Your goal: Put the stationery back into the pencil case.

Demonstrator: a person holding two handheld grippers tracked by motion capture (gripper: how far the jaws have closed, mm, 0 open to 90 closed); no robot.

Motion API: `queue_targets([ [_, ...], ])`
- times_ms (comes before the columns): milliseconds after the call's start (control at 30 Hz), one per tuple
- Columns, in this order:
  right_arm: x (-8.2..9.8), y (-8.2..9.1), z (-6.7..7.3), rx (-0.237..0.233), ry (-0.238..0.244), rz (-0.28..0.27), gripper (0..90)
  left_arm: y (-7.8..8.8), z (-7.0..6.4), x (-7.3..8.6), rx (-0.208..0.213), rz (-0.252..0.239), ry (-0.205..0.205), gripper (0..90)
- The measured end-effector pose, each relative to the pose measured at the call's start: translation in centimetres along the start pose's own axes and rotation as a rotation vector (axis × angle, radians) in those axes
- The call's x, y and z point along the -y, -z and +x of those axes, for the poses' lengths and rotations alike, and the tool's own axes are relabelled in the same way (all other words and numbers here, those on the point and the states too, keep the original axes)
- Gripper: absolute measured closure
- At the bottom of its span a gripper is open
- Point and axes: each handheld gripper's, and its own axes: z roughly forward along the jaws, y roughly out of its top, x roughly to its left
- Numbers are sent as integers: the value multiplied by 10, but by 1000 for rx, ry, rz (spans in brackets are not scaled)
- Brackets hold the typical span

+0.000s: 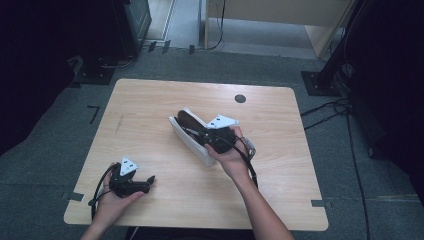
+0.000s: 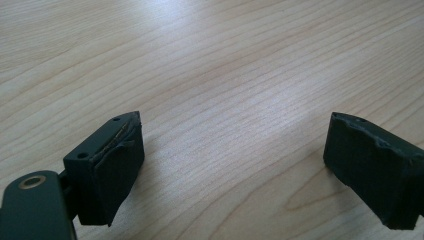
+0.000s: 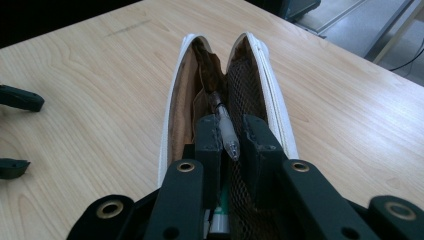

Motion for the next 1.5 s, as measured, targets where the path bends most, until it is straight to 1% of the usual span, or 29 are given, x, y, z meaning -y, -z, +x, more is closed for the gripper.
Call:
queue_targets([
  [67,0,5,0,-1,3,-10,771,0,0,0,0,0,1,97],
  [167,1,14,1,-4,-4,-29,722,0,0,0,0,0,0,97],
  [267,3,22,-1,-11,-16,-55,642,0,0,0,0,-1,1,97],
  [333,4,28,-2,-6,-28,-68,577,0,0,0,0,0,0,97],
  [400,5,33,-4,7,-33,-82,492,0,0,0,0,-1,1,97],
  [433,6,36,-4,10,-45,-82,444,0,0,0,-1,0,0,97],
  [533,9,42,-6,33,-55,-78,322,0,0,0,0,-1,1,97],
  [600,11,45,-7,45,-64,-71,231,0,0,0,0,-1,1,97],
  [667,13,48,-9,67,-85,-61,120,0,0,0,0,-1,1,97],
  [700,14,50,-10,71,-95,-54,93,0,0,0,-1,-1,1,96],
  [733,16,51,-11,72,-105,-48,33,0,0,0,-1,-1,1,97],
  [767,17,52,-11,86,-106,-38,0,0,0,0,-1,-1,-1,97],
  [933,27,59,-15,112,-114,-31,0,0,0,0,-1,-1,1,97],
  [1033,34,63,-18,121,-129,-28,0,0,0,0,0,-1,1,97],
  [1367,59,73,-33,152,-176,-13,0,0,0,0,0,-1,2,97],
  [1500,69,77,-39,164,-186,-1,0,0,0,0,0,-1,2,97],
])
